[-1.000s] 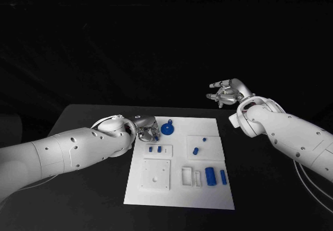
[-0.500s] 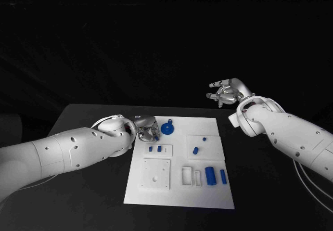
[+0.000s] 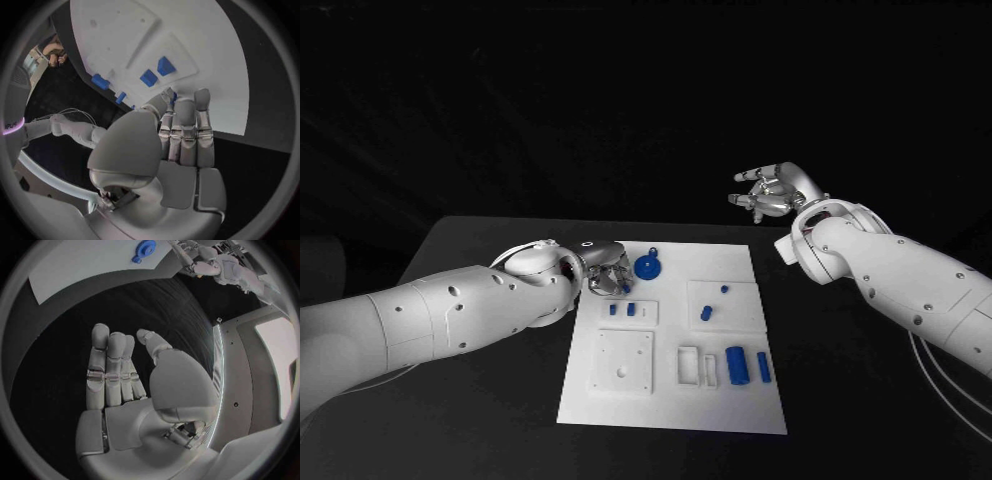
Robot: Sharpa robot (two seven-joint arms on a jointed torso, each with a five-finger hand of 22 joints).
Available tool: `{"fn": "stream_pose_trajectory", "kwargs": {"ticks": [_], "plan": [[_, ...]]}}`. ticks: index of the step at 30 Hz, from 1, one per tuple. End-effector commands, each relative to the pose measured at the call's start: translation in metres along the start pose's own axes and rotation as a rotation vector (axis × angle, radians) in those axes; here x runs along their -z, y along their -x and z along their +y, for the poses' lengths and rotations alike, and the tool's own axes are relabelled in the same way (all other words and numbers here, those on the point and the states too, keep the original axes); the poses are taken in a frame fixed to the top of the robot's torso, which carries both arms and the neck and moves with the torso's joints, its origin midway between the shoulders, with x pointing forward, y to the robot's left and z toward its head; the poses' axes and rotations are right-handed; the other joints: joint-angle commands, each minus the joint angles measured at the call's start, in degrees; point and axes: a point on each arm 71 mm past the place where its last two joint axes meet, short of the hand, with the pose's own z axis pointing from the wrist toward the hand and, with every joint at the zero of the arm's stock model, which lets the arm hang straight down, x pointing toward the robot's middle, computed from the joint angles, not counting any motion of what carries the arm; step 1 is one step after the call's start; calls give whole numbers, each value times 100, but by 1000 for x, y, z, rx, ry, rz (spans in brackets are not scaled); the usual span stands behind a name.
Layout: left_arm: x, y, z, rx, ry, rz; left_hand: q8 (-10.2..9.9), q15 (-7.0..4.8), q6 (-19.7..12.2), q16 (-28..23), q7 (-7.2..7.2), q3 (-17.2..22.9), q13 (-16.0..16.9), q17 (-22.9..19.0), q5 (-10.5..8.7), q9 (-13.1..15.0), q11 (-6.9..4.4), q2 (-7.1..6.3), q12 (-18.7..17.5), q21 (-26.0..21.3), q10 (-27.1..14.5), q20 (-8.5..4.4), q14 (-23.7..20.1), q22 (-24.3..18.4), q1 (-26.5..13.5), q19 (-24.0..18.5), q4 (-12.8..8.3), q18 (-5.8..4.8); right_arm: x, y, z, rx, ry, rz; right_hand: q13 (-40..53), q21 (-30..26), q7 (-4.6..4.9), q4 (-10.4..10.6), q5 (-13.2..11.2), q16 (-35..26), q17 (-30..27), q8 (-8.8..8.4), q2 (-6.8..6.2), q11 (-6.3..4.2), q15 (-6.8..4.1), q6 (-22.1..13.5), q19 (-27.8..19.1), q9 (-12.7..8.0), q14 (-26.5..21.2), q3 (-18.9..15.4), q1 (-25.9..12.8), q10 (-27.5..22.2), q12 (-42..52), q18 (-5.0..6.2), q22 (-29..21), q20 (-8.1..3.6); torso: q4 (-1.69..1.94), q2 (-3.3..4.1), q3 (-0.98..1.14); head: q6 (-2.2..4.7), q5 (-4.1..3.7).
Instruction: Assemble the parts on the task board
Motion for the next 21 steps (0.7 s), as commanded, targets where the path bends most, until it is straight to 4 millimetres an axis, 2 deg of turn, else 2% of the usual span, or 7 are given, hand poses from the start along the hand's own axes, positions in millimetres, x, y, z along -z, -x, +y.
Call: {"fn": "stream_pose_trajectory", "kwargs": {"ticks": [1,7,16,21], "plan": [[-1,-4,-3,2,-6,20,33,-2,32,-42,3,-17,3,5,-16,7,10,44,14,17,17,-14,9,111,28,-20,-10,100,0,-1,1,1,11,12,1,-23,45,21,22,-14,-5,-5,-16,-27,-1,95,212,2,-21,2,-17,-54,30,39,-4,20,-2,2,-2,-1,-4],[-2,-6,-2,-6,4,33,32,2,12,-59,6,-26,3,2,-54,6,15,45,13,18,4,-11,-16,113,32,-39,-11,94,0,-1,1,1,11,12,1,-23,45,21,22,-14,-5,-5,-16,-27,-1,95,212,2,-21,2,-17,-54,30,39,-4,20,-1,0,3,-6,-6],[-3,-11,0,-19,26,69,32,4,-14,-74,11,-39,3,1,-109,6,27,43,14,20,-31,-12,-66,114,38,-73,-5,82,0,-1,0,2,9,13,1,-23,45,21,22,-14,-5,-5,-16,-27,-1,95,212,2,-21,2,-17,-54,30,39,-4,20,-4,4,-2,-7,-19],[-3,-12,1,-21,23,59,29,15,-75,-75,24,-42,3,1,-115,2,47,0,14,23,-82,-9,-70,112,51,-80,-26,85,0,0,0,3,9,12,1,-23,45,21,22,-14,-5,-5,-16,-27,-1,95,212,2,-21,2,-17,-54,30,39,-4,20,-1,0,-1,-9,-27]]}}
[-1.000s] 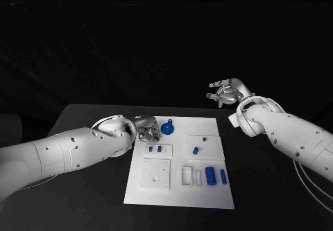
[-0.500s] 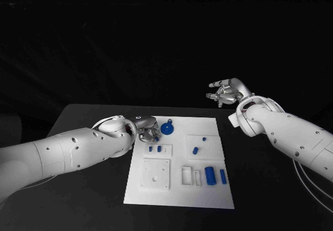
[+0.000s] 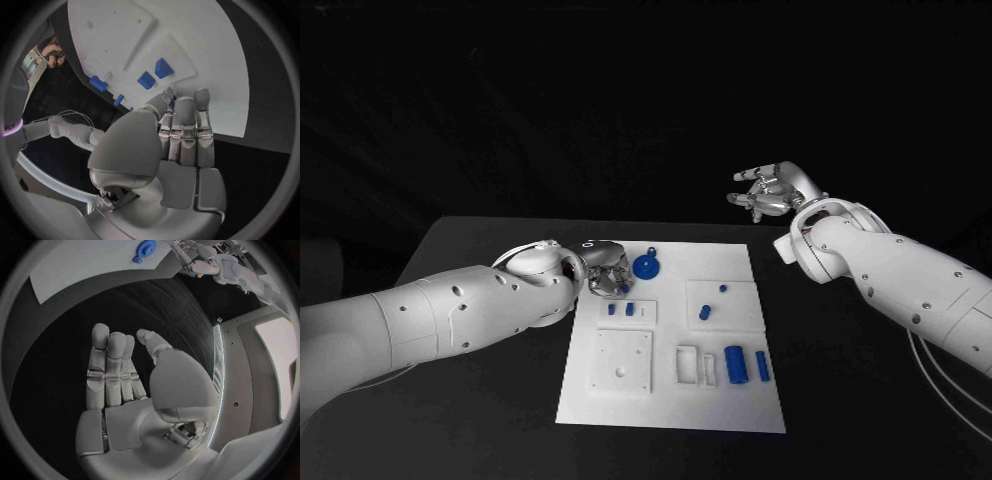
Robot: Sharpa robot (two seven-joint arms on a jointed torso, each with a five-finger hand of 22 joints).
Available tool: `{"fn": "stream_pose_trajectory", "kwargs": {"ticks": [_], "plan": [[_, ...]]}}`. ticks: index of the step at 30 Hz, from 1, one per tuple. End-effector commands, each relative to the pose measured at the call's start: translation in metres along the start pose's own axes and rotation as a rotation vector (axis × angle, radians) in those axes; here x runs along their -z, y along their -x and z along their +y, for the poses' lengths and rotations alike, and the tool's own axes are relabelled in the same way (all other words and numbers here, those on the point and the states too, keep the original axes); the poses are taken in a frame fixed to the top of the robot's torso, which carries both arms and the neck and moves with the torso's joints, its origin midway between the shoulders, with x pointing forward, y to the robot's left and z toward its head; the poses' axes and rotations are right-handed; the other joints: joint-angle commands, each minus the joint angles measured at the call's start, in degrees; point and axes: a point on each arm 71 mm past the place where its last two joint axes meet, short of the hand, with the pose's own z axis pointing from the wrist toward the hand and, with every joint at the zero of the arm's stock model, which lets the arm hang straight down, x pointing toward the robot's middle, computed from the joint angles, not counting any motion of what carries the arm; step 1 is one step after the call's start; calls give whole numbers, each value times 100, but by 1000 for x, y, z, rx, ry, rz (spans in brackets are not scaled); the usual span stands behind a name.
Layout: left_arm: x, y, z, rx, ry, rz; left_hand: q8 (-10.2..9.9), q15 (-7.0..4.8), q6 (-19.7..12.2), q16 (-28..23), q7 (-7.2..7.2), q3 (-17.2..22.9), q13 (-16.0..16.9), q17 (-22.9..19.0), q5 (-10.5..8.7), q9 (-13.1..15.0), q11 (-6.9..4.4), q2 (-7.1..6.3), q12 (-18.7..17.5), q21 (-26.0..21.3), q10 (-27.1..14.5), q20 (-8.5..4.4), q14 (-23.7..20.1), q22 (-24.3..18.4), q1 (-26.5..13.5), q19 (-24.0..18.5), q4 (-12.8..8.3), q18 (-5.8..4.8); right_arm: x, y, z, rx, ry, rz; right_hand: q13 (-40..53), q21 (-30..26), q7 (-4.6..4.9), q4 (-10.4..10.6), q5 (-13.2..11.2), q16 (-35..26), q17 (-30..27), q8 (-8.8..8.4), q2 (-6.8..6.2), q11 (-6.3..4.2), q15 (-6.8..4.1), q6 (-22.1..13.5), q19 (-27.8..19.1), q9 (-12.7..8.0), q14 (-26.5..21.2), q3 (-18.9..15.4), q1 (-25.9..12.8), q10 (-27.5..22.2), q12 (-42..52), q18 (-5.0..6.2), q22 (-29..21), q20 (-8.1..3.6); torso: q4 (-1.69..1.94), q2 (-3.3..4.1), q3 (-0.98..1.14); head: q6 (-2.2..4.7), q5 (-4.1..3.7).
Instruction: Assemble the parts on the task board
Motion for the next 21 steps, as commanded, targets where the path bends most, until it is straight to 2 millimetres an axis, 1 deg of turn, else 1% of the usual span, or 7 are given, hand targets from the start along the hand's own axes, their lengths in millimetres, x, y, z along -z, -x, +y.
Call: {"fn": "stream_pose_trajectory", "kwargs": {"ticks": [1,9,11,14,15,19,21], "plan": [[1,-8,0,-7,6,41,17,18,-60,-13,-5,-15,-1,2,-6,1,9,-29,13,25,-44,-5,-28,109,41,-36,-9,40,0,-1,1,2,10,12,1,-23,55,22,23,-14,-5,-5,-16,-26,-1,85,212,2,-21,2,-17,-55,30,39,-4,20,4,-2,-1,0,-3],[2,-8,1,-3,1,21,14,31,-467,-11,-18,74,-2,0,-14,-8,28,-157,13,20,-113,11,-21,100,17,-25,-24,59,0,0,-1,3,7,15,1,-23,55,22,23,-14,-5,-5,-16,-26,-1,85,212,2,-21,2,-17,-55,30,39,-4,20,5,-2,-3,11,-9],[2,-7,1,-2,2,18,17,38,-502,-16,-22,101,-2,-3,-14,-6,38,-185,14,15,-145,16,-25,100,7,-24,-19,63,0,0,-1,4,6,17,1,-23,56,20,23,-17,-7,-5,-18,-24,0,77,211,2,-22,-2,-22,-57,29,38,-11,20,7,-3,-3,9,-11],[3,-7,2,-1,4,13,13,63,-712,-22,-48,143,-3,-6,-14,-8,83,-248,12,4,-289,33,-30,97,-6,-26,-19,76,0,-1,-2,4,5,22,0,-24,56,16,22,-18,-7,-5,-21,-23,0,71,209,1,-24,-4,-19,-58,28,38,-13,20,9,-3,-4,9,-4],[3,-7,3,1,5,9,12,80,-826,-22,-20,160,-3,-7,-15,-9,110,-275,13,-4,-368,43,-30,94,-7,-27,-19,85,1,-1,-2,4,4,25,0,-25,56,11,19,-19,-7,-5,-24,-23,-1,65,208,1,-26,-6,-14,-59,27,38,-14,20,9,-3,-4,9,-4],[4,-5,6,9,10,-13,15,153,-994,-40,-13,207,-3,-18,-5,-7,222,-360,14,-37,-713,104,-60,87,5,-37,-15,143,1,-2,-4,6,1,36,-1,-26,58,11,12,-20,-8,-7,-31,-20,1,45,206,0,-29,-16,-17,-64,24,37,-15,21,7,-4,-4,22,0],[5,-4,9,11,13,-25,14,176,-1079,-52,-9,203,-3,-27,-3,-9,251,-391,14,-55,-804,135,-74,86,21,-41,-12,176,2,-2,-5,8,-1,42,-3,-37,61,4,5,-26,-9,-4,-29,-17,5,17,198,1,-42,-42,-5,-71,19,35,-23,23,5,-4,-5,23,-2]]}}
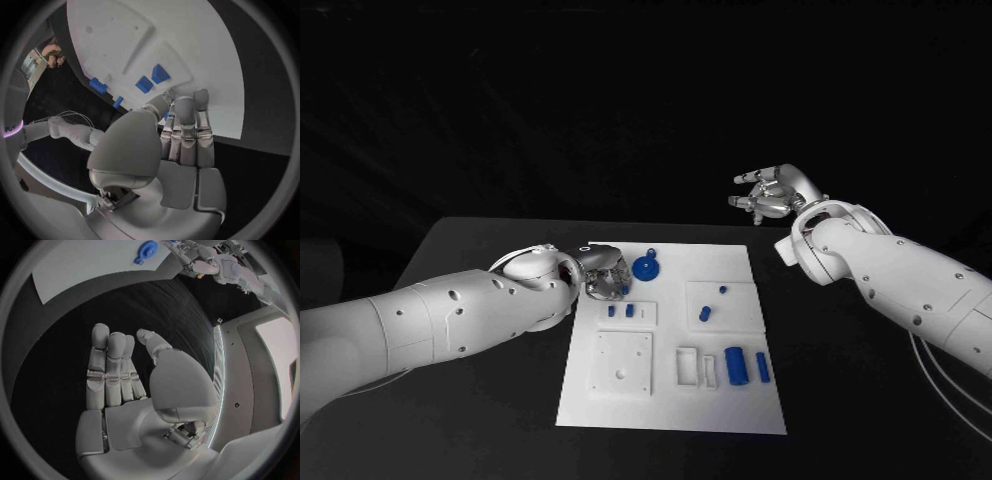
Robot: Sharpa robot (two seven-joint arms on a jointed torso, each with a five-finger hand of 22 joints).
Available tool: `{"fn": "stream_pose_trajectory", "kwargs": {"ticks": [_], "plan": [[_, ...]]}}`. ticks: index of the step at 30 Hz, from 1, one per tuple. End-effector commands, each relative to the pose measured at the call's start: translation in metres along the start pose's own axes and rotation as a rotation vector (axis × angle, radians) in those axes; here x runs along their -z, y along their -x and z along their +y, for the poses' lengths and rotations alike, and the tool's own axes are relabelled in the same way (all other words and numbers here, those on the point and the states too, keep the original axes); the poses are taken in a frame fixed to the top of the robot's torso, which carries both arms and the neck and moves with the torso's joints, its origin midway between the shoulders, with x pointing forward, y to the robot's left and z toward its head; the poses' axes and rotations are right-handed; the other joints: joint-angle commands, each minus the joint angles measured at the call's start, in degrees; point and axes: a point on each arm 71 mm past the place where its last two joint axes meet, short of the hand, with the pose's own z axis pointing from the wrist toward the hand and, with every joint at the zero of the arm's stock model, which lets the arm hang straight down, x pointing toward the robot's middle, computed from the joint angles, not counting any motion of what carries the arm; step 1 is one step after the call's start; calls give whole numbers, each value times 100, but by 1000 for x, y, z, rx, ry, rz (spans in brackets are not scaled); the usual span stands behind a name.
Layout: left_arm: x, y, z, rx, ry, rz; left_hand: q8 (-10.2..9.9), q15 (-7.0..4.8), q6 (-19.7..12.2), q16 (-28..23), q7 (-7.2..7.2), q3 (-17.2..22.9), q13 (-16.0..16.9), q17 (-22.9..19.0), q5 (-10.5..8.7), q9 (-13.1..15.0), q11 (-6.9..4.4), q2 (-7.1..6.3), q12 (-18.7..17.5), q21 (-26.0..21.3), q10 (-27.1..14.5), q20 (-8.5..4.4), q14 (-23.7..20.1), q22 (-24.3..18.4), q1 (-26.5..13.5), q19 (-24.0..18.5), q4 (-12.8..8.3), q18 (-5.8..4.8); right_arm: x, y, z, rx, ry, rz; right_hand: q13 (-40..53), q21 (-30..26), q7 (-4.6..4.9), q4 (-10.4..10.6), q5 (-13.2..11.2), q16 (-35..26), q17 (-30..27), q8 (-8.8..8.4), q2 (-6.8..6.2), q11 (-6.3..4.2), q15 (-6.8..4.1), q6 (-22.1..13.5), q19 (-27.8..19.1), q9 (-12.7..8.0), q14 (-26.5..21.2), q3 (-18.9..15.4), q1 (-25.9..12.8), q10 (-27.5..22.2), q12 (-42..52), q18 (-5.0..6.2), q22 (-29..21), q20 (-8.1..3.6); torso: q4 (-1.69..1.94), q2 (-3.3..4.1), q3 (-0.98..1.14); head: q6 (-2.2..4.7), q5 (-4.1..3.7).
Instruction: Assemble the parts on the task board
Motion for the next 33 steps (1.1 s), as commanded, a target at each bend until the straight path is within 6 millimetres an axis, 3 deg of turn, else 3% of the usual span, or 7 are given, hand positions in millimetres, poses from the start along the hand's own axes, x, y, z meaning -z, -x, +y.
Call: {"fn": "stream_pose_trajectory", "kwargs": {"ticks": [1,11,16,20,27,31,33], "plan": [[1,1,4,9,7,-28,-21,65,-144,-35,-2,16,-3,-14,0,-9,53,-82,-8,-38,-179,66,-15,83,18,-14,-8,95,1,-2,-1,6,7,35,-6,-41,57,0,5,-27,-10,-5,-33,-18,4,0,186,0,-44,-57,0,-72,13,34,-8,11,-4,-1,-2,6,2],[5,9,24,10,45,-79,-32,119,-404,-230,26,-423,-6,-142,5,-20,123,-15,-14,-294,-448,154,-52,87,241,-19,-11,173,11,-13,-5,56,22,144,-1283,-115,76,-317,-202,-31,-12,9,-11,54,51,343,130,15,-139,107,86,141,-1710,46,-1,43,-4,0,-2,42,-9],[8,23,39,56,75,-147,2,56,87,-409,144,-205,-8,-210,8,2,36,36,7,-262,-61,109,-192,137,273,-48,-76,163,21,-24,-6,123,48,230,-2558,-8,44,-710,-389,74,51,-13,120,178,108,804,214,17,-66,436,22,650,-3326,142,151,83,-5,-2,-2,72,-68],[14,42,56,230,115,-248,-7,4,102,-980,148,210,-6,-436,-36,0,-15,-66,1,-252,166,49,-310,112,97,-259,-114,69,30,-33,-7,212,76,291,-2785,104,-4,-871,-487,148,79,8,161,271,140,1117,241,46,17,671,4,560,-3938,230,219,109,-5,-5,-1,92,-133],[26,66,78,691,139,-363,-6,205,173,-2990,264,189,-6,-1214,-80,1,73,-46,1,-1238,93,242,-905,-539,-206,-1050,61,-189,46,-46,-8,413,110,347,-2798,273,-37,-1030,-668,191,76,19,106,331,177,1303,225,46,63,866,-117,515,-4299,316,211,167,-1,-3,0,163,-222],[31,69,80,862,88,-366,-8,559,181,-4547,244,32,-2,-1738,-122,1,146,15,2,-1759,42,585,-1346,-1535,-377,-1736,223,-337,53,-53,-10,514,111,365,-2799,313,-38,-1057,-864,201,68,15,67,342,188,1304,224,40,80,872,-119,474,-4301,319,203,181,-8,2,-6,182,-268],[32,69,80,973,56,-349,17,692,123,-5391,218,-350,7,-1754,-242,10,187,96,21,-1740,-65,775,-1228,-2565,-447,-2149,360,-403,57,-56,-10,550,105,360,-2799,317,-34,-1005,-1257,196,53,14,73,344,195,1269,217,37,84,828,-139,470,-4300,306,182,194,-8,1,-10,188,-271]]}}
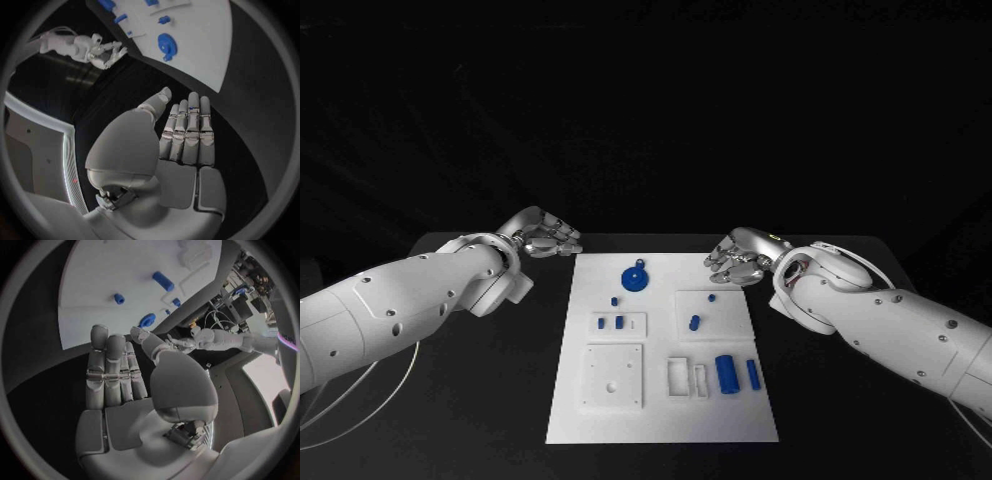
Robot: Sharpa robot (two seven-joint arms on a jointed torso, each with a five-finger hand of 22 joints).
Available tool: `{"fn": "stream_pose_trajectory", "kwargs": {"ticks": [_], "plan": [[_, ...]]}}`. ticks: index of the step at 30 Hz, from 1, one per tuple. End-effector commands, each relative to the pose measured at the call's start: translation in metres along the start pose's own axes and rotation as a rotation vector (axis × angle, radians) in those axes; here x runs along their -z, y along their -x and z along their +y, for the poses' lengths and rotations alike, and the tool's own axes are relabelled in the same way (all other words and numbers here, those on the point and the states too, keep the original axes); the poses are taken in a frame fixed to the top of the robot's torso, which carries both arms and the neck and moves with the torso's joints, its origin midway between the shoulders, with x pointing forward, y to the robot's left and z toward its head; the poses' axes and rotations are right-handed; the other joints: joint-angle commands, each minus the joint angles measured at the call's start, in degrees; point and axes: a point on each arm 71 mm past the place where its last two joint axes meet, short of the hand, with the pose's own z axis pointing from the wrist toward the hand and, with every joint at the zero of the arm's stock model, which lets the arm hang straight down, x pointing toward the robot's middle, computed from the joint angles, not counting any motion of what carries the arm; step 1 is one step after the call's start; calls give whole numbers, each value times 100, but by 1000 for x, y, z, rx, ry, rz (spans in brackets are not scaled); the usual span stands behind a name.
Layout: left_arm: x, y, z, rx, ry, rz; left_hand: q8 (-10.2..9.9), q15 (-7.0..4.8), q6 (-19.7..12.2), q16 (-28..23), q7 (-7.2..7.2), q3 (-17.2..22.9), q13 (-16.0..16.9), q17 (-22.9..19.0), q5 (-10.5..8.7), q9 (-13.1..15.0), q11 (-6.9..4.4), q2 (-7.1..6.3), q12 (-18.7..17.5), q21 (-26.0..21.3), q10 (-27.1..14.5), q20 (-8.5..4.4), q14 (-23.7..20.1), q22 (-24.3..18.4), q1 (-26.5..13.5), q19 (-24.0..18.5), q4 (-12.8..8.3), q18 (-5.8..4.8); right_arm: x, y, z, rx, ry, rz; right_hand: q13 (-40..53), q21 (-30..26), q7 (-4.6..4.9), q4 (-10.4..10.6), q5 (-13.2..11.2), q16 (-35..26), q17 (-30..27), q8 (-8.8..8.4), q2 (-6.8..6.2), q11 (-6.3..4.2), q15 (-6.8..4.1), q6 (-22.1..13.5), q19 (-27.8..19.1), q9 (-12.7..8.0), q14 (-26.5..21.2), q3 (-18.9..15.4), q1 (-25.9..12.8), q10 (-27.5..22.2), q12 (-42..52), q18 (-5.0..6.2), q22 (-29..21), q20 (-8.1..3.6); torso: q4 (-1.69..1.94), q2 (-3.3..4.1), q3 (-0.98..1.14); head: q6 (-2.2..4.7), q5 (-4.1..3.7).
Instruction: Assemble the parts on the task board
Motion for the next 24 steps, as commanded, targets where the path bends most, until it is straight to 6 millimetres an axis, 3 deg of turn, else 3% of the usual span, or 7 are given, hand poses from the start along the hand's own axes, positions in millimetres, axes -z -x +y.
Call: {"fn": "stream_pose_trajectory", "kwargs": {"ticks": [1,2,6,7,15,18,24], "plan": [[2,0,-5,373,-36,27,-2,156,-60,-910,-6,-428,5,-11,-86,5,26,106,13,-3,-109,180,69,-1153,44,-354,56,-169,4,-8,0,184,-40,39,-6,29,-7,60,-471,23,-24,13,11,4,-4,-32,207,-7,51,-37,-16,-37,-18,75,69,49,-1,4,-6,25,-34],[2,0,-5,399,-41,31,5,187,-59,-1154,16,-599,5,7,-84,7,36,170,14,3,-138,210,113,-1609,84,-400,62,-188,4,-9,1,194,-44,39,-6,31,-7,68,-580,23,-27,14,14,3,-5,-37,211,-6,58,-26,-3,-37,-17,74,64,48,0,4,-3,28,-30],[5,2,-7,473,-71,29,-8,257,-94,-1196,-24,-1174,-10,-41,-99,1,41,400,0,17,-250,293,-210,-3190,226,-159,-37,-144,8,-16,2,231,-61,41,-6,32,-1,165,-773,14,-57,15,-82,14,5,-80,216,-6,75,36,24,-74,-16,72,27,55,8,2,2,22,-26],[5,3,-7,482,-77,25,-3,266,-93,-1181,-27,-1251,7,-42,-96,2,39,404,11,20,-252,303,-226,-3414,217,-104,-58,-141,8,-17,3,237,-64,41,-6,34,0,211,-803,11,-67,14,-121,17,6,-89,217,-6,77,55,38,-84,-16,73,14,57,5,4,-1,24,-25],[7,4,-10,518,-96,3,-3,308,-70,-1182,27,-1363,4,-45,-81,3,111,470,13,45,-308,317,-247,-4302,204,150,-153,-98,10,-26,7,267,-65,37,-6,55,12,462,-886,24,-108,15,-303,27,24,-120,215,-5,84,135,151,-110,-16,89,-58,75,5,8,-5,11,-22],[7,3,-10,526,-99,1,-5,320,-76,-1187,49,-1439,6,-48,-185,3,134,440,11,48,-325,321,-264,-4422,143,173,-117,-97,9,-29,8,274,-66,42,-5,71,11,515,-895,27,-121,16,-350,26,23,-117,215,-5,84,212,168,-106,-15,94,-75,76,7,7,-6,9,-27],[8,2,-12,534,-104,3,-2,324,-89,-1182,61,-1633,5,-48,-190,3,140,484,6,69,-337,321,-280,-4784,209,272,-61,-86,9,-38,8,281,-65,59,-6,92,8,523,-895,38,-122,16,-354,19,14,-90,216,-4,87,299,194,-76,-15,94,-83,68,5,9,-6,-20,-9]]}}
